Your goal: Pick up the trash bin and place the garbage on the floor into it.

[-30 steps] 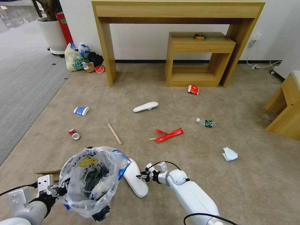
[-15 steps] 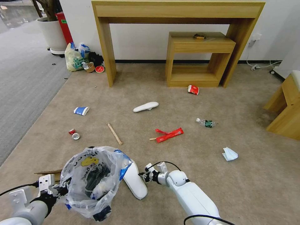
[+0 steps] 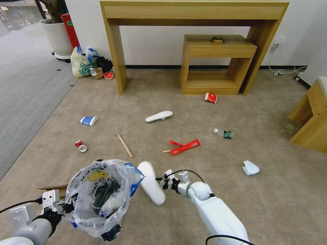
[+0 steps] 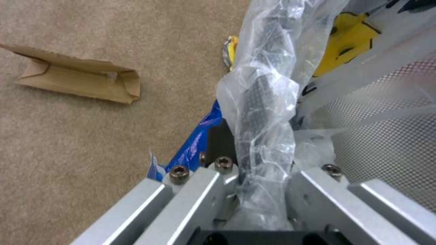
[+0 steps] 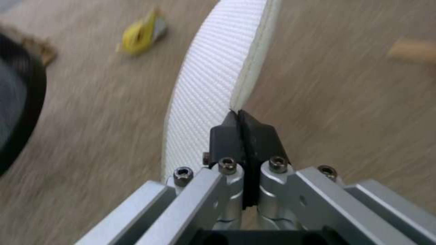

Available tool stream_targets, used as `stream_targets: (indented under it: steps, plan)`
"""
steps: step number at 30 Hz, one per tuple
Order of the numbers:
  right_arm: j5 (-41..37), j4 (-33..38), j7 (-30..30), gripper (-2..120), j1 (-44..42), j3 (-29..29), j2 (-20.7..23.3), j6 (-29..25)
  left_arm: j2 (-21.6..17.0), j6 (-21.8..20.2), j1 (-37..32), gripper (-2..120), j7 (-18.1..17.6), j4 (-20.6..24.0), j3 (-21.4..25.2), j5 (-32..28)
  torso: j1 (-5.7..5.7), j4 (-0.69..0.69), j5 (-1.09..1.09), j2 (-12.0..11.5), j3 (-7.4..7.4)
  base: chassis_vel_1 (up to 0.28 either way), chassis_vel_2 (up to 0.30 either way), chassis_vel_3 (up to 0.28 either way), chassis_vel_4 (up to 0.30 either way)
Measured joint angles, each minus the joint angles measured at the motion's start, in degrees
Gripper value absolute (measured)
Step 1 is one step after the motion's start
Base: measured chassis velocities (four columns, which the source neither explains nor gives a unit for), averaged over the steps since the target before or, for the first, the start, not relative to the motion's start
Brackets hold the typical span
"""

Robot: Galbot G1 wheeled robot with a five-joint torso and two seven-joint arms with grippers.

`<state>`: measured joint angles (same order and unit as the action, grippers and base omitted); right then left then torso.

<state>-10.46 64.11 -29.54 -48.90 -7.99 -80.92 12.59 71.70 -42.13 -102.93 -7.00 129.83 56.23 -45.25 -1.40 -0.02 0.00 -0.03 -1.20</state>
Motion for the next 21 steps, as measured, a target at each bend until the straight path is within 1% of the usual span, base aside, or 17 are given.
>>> stream_targets:
  steps: [2, 3, 4, 6, 7, 8, 10, 11, 12, 14, 16, 18, 20, 21]
  plan:
    - [-0.36, 2.26, 0.26, 0, -0.06, -1.0, 0.61, -0.19, -0.23, 0.0, 0.25, 0, -0.09, -0.34, -0.17, 0.06, 0.0, -0.01, 0.0, 0.0, 0.0, 0.0, 0.0, 0.0, 0.0]
    - [-1.26, 5.02, 0.44, 0, -0.12, -1.86, 1.38, -0.18, -0.38, 0.0, 0.6, 0, -0.35, -0.57, -0.44, 0.09, 0.0, -0.01, 0.0, 0.0, 0.0, 0.0, 0.0, 0.0, 0.0]
    - [-1.26, 5.02, 0.44, 0, -0.12, -1.86, 1.38, -0.18, -0.38, 0.0, 0.6, 0, -0.35, -0.57, -0.44, 0.09, 0.0, -0.01, 0.0, 0.0, 0.0, 0.0, 0.0, 0.0, 0.0]
    - [-3.37, 10.18, 0.7, 0, -0.02, -2.71, 2.71, 0.43, -0.66, 0.0, 1.25, 0, -0.8, -0.7, -0.95, 0.1, 0.0, -0.01, 0.0, 0.0, 0.0, 0.0, 0.0, 0.0, 0.0]
    - [-4.44, 12.31, 1.0, 0, 0.19, -2.77, 3.32, 0.71, -0.82, 0.0, 1.54, 0, -1.11, -0.78, -1.2, 0.12, 0.0, -0.01, 0.0, 0.0, 0.01, 0.0, 0.0, 0.0, 0.0]
    - [-4.44, 12.31, 1.0, 0, 0.19, -2.77, 3.32, 0.71, -0.82, 0.0, 1.54, 0, -1.11, -0.78, -1.2, 0.12, 0.0, -0.01, 0.0, 0.0, 0.01, 0.0, 0.0, 0.0, 0.0]
    - [-7.01, 15.84, 2.04, 0, 0.74, -2.28, 4.42, 0.91, -1.23, 0.0, 2.03, 0, -1.92, -1.08, -1.66, 0.21, 0.0, -0.01, -0.01, 0.0, 0.0, 0.0, 0.0, 0.0, 0.0]
    - [-9.21, 18.79, 2.62, 0, 1.51, -1.33, 5.29, 1.03, -1.63, 0.0, 2.38, 0, -2.43, -1.44, -1.94, 0.32, 0.0, -0.01, 0.0, 0.0, 0.0, 0.0, 0.0, 0.0, 0.0]
    - [-9.21, 18.79, 2.62, 0, 1.51, -1.33, 5.29, 1.03, -1.63, 0.0, 2.38, 0, -2.43, -1.44, -1.94, 0.32, 0.0, -0.01, 0.0, 0.0, 0.0, 0.0, 0.0, 0.0, 0.0]
    - [-10.8, 21.25, 3.01, 0, 2.56, -0.53, 5.71, 1.19, -1.99, 0.0, 2.72, 0, -2.7, -1.72, -2.18, 0.35, 0.0, -0.01, 0.0, 0.0, 0.0, 0.0, 0.0, 0.0, 0.0]
    - [-14.5, 26.81, 4.52, 0, 6.0, 1.76, 5.93, 2.64, -2.34, 0.0, 3.12, 0, -2.91, -1.79, -2.64, 0.32, 0.0, 0.0, 0.0, 0.0, 0.0, 0.0, 0.0, 0.0, 0.0]
    - [-15.33, 27.93, 4.94, 0, 6.84, 2.37, 5.92, 3.03, -2.38, 0.0, 3.18, 0, -2.99, -1.79, -2.75, 0.31, 0.0, 0.0, -0.01, 0.0, 0.0, 0.0, 0.0, 0.0, 0.0]
    - [-18.87, 32.63, 6.94, 0, 10.32, 5.92, 5.5, 4.97, -2.55, 0.0, 3.43, 0, -3.36, -1.79, -3.33, 0.18, 0.0, 0.01, -0.01, 0.0, 0.0, 0.0, 0.0, 0.0, 0.0]
    - [-18.87, 32.63, 6.94, 0, 10.32, 5.92, 5.5, 4.97, -2.55, 0.0, 3.43, 0, -3.36, -1.79, -3.33, 0.18, 0.0, 0.01, -0.01, 0.0, 0.0, 0.0, 0.0, 0.0, 0.0]
